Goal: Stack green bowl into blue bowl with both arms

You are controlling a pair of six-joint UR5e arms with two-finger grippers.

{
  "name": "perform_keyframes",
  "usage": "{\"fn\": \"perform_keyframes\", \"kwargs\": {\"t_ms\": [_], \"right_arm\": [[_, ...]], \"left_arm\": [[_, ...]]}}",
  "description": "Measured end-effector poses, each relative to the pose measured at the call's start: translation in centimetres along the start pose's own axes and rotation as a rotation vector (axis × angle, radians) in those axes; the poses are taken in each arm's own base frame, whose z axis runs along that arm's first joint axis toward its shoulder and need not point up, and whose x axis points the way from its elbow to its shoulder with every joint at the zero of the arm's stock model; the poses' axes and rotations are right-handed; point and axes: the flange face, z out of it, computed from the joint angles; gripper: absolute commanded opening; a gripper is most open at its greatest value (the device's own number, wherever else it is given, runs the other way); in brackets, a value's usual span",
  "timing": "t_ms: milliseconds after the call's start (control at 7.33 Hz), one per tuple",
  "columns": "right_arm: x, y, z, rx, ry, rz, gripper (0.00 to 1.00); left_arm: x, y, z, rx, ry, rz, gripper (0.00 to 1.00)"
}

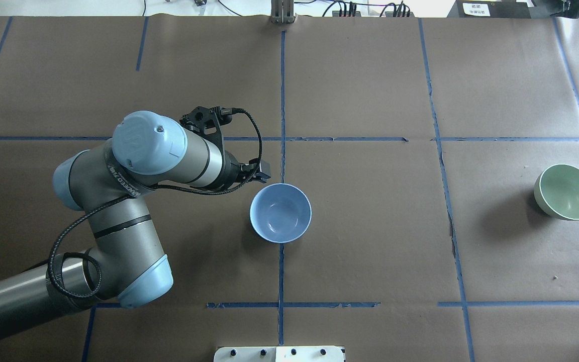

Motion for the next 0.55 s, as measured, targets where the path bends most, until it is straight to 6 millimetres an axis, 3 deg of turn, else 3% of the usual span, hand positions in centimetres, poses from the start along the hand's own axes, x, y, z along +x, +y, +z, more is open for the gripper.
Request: {"fn": "perform_keyframes", "kwargs": {"t_ms": [409,545], "right_arm": [[1.0,0.3,5.5,0.008,0.001,0.036,0.99],[1.0,0.4,7.8,0.029,-0.007,0.051,0.81]], "left_arm": [[-0.2,-0.5,-1.0,0.013,0.011,-0.004,0.87],[-0.2,-0.6,-1.3,0.015,0.014,-0.004,0.87]]}}
